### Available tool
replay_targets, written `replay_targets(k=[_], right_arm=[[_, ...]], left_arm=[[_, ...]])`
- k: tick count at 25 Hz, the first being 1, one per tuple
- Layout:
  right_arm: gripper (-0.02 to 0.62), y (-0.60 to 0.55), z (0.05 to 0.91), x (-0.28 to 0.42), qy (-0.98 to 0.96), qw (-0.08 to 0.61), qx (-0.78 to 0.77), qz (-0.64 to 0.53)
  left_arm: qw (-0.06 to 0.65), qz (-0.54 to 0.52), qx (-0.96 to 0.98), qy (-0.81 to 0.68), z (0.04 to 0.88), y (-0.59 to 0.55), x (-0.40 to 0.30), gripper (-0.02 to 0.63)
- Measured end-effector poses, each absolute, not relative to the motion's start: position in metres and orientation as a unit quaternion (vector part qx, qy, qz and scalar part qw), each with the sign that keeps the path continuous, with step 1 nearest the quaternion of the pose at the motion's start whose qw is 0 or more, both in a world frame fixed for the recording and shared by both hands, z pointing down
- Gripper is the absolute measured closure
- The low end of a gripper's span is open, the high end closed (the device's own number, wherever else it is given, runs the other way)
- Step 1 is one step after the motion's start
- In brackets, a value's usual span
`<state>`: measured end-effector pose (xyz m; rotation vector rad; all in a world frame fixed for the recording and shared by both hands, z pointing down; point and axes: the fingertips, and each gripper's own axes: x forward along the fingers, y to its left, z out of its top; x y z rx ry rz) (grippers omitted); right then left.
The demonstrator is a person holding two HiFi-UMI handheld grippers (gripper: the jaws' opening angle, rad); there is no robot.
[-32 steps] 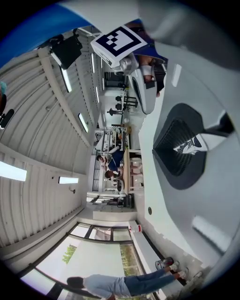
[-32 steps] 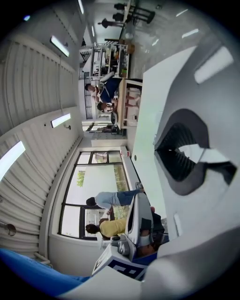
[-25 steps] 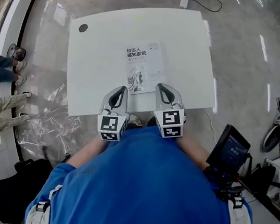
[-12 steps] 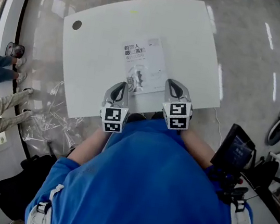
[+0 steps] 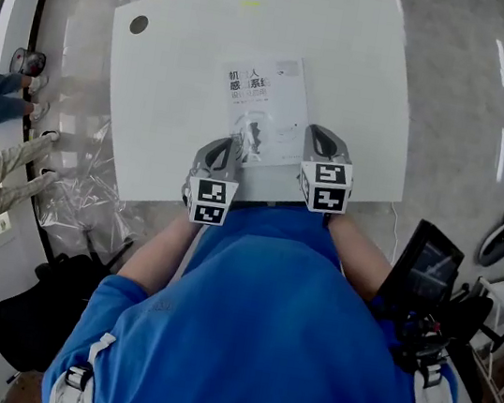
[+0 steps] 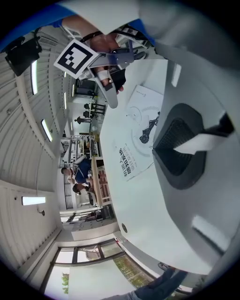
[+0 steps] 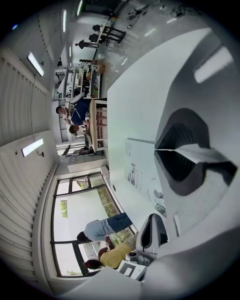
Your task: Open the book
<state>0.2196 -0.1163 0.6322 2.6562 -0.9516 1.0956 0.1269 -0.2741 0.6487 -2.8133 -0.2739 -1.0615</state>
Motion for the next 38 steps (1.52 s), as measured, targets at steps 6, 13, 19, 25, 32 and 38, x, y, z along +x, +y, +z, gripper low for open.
replay_targets(k=[6, 13, 19, 25, 32, 38], right_arm=[[0.476, -0.128, 0.648, 0.234, -0.346, 0.026, 0.844, 0.410], [0.476, -0.139, 0.662, 0.246, -0.364, 0.008, 0.817, 0.447], [0.476, -0.148, 0.668, 0.255, -0.375, 0.003, 0.805, 0.460], [0.476, -0.148, 0.666, 0.256, -0.379, -0.006, 0.799, 0.467], [0.485, -0.144, 0.651, 0.250, -0.395, -0.027, 0.797, 0.456], [0.494, -0.137, 0.638, 0.235, -0.420, -0.088, 0.777, 0.459]], left_arm=[[0.068, -0.380, -0.919, -0.084, 0.658, -0.272, 0.128, 0.600], [0.076, -0.391, -0.914, -0.078, 0.661, -0.272, 0.130, 0.600], [0.080, -0.395, -0.912, -0.071, 0.663, -0.272, 0.131, 0.600], [0.084, -0.396, -0.912, -0.065, 0.663, -0.272, 0.131, 0.600], [0.082, -0.396, -0.913, -0.055, 0.663, -0.271, 0.130, 0.600], [0.082, -0.394, -0.914, -0.049, 0.663, -0.270, 0.131, 0.600]])
